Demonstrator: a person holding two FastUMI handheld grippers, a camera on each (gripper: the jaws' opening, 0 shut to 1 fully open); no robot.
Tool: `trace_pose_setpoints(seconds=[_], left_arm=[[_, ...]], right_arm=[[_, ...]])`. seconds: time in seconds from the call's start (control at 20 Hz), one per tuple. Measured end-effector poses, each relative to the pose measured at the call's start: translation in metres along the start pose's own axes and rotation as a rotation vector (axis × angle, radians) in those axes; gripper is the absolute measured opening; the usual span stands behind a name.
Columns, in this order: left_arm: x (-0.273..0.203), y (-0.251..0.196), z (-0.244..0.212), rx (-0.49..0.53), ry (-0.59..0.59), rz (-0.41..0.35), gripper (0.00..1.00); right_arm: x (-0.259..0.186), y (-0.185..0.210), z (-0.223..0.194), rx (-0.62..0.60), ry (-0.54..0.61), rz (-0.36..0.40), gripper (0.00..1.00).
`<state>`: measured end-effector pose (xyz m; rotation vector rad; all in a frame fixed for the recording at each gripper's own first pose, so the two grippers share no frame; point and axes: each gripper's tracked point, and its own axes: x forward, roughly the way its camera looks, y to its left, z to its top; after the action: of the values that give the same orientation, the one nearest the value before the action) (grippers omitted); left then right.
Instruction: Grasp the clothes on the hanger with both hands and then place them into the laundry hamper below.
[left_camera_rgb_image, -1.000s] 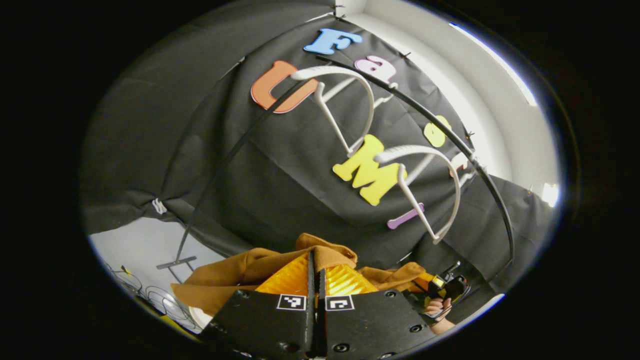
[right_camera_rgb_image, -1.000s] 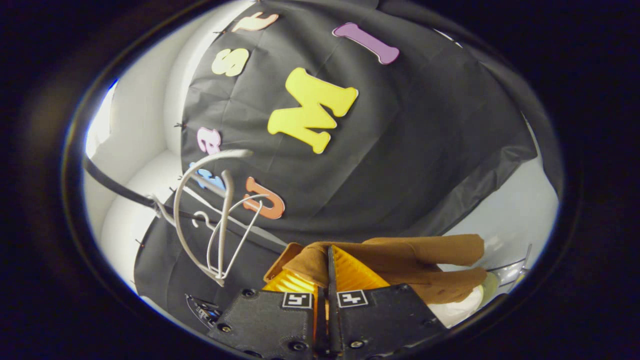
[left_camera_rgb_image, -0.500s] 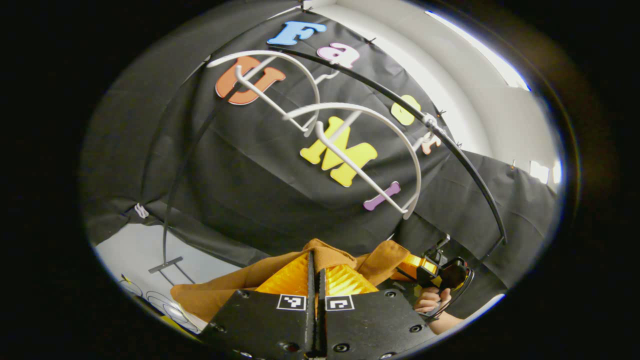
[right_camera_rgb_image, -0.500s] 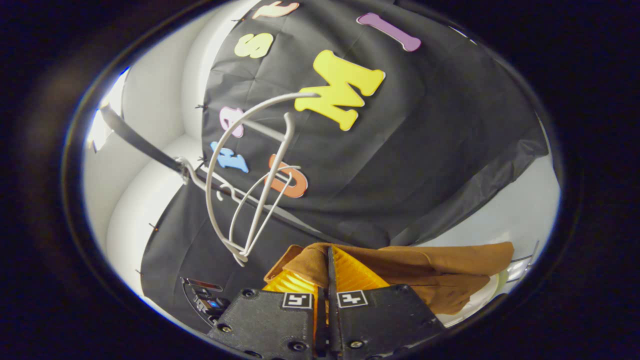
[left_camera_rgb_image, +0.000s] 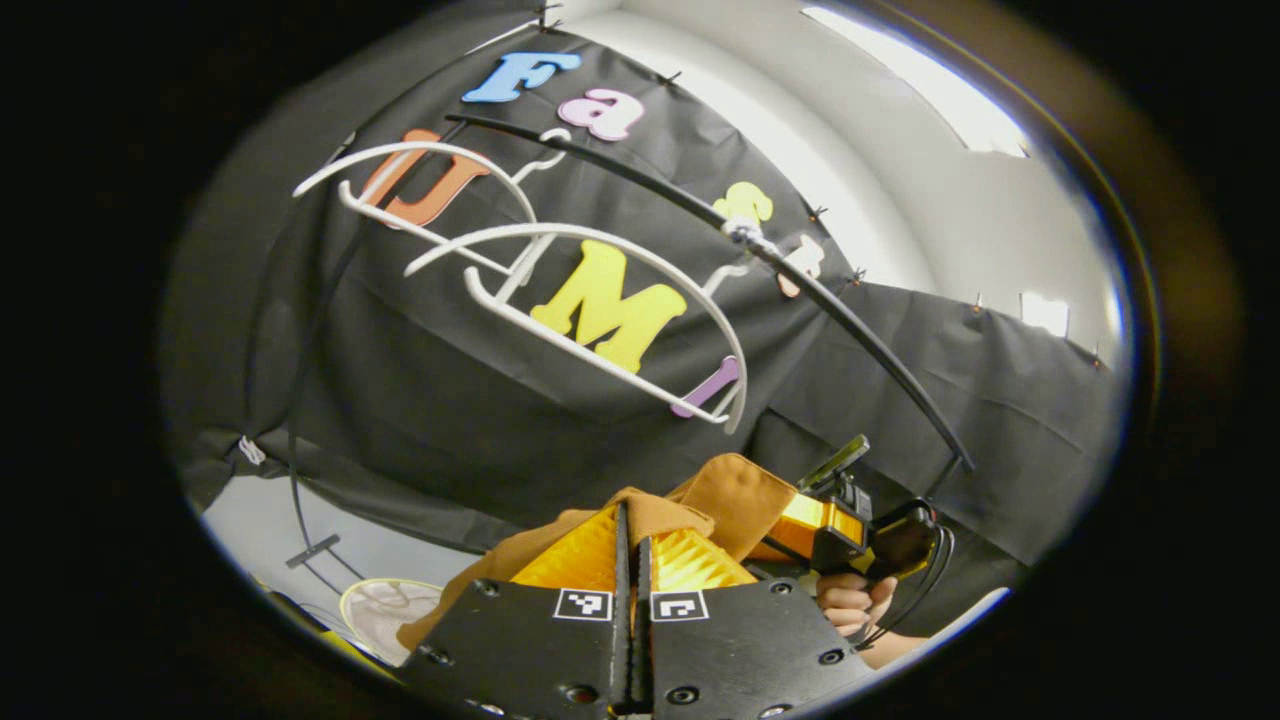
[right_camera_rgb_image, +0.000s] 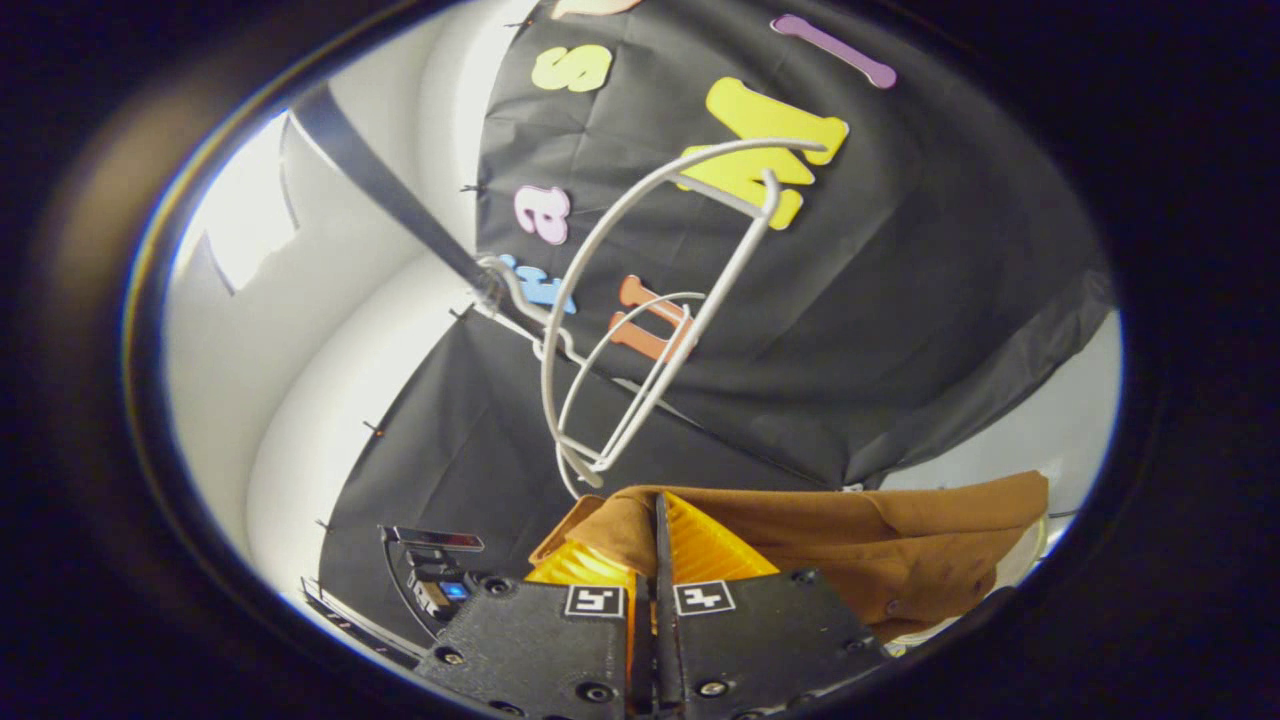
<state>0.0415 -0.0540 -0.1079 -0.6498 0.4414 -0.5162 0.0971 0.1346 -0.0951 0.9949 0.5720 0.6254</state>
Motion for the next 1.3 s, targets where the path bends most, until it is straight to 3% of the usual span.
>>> trace_pose_setpoints(seconds=[0.2, 0.4, 0.6, 0.85, 1.15, 1.25, 1.3], left_arm=[[0.003, 0.002, -0.008, 0.037, 0.029, 0.018, 0.00], [0.004, 0.040, -0.050, 0.054, 0.100, 0.084, 0.00], [0.003, 0.088, -0.108, -0.004, 0.199, 0.161, 0.00], [0.004, 0.135, -0.161, 0.019, 0.341, 0.298, 0.00], [0.002, 0.140, -0.195, 0.008, 0.488, 0.389, 0.00], [-0.001, 0.141, -0.203, 0.005, 0.532, 0.419, 0.00], [-0.003, 0.143, -0.206, 0.015, 0.551, 0.443, 0.00]], right_arm=[[0.001, -0.014, -0.006, 0.043, 0.020, -0.017, 0.05], [0.005, -0.066, -0.030, 0.098, 0.073, -0.109, 0.05], [0.002, -0.143, -0.069, 0.124, 0.152, -0.288, 0.05], [-0.012, -0.225, -0.106, 0.091, 0.243, -0.554, 0.06], [-0.023, -0.275, -0.132, 0.096, 0.313, -0.730, 0.06], [-0.031, -0.290, -0.135, 0.100, 0.331, -0.800, 0.07], [-0.031, -0.291, -0.133, 0.096, 0.327, -0.802, 0.13]])
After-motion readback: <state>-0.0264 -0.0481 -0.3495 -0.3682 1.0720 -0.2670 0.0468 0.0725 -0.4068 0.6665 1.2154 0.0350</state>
